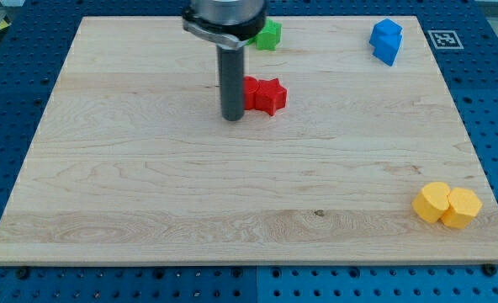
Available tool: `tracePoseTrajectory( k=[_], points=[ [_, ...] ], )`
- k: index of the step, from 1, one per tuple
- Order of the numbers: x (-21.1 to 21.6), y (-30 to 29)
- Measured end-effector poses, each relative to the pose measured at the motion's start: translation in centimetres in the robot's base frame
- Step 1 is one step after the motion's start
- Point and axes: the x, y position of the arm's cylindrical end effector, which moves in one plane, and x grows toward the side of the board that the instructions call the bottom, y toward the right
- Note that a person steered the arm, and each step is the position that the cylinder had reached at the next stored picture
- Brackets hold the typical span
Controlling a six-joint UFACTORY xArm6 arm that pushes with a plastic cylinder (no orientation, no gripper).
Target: Move the red circle and red star slightly right and down
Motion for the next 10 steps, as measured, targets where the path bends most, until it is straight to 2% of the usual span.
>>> tracePoseTrajectory(
  k=[1, 2, 3, 5, 10],
  points=[
    [-2.4, -6.7],
    [-8.3, -7.7],
    [-9.8, -6.5],
    [-5.0, -5.1],
    [-3.0, 4.8]
  ],
)
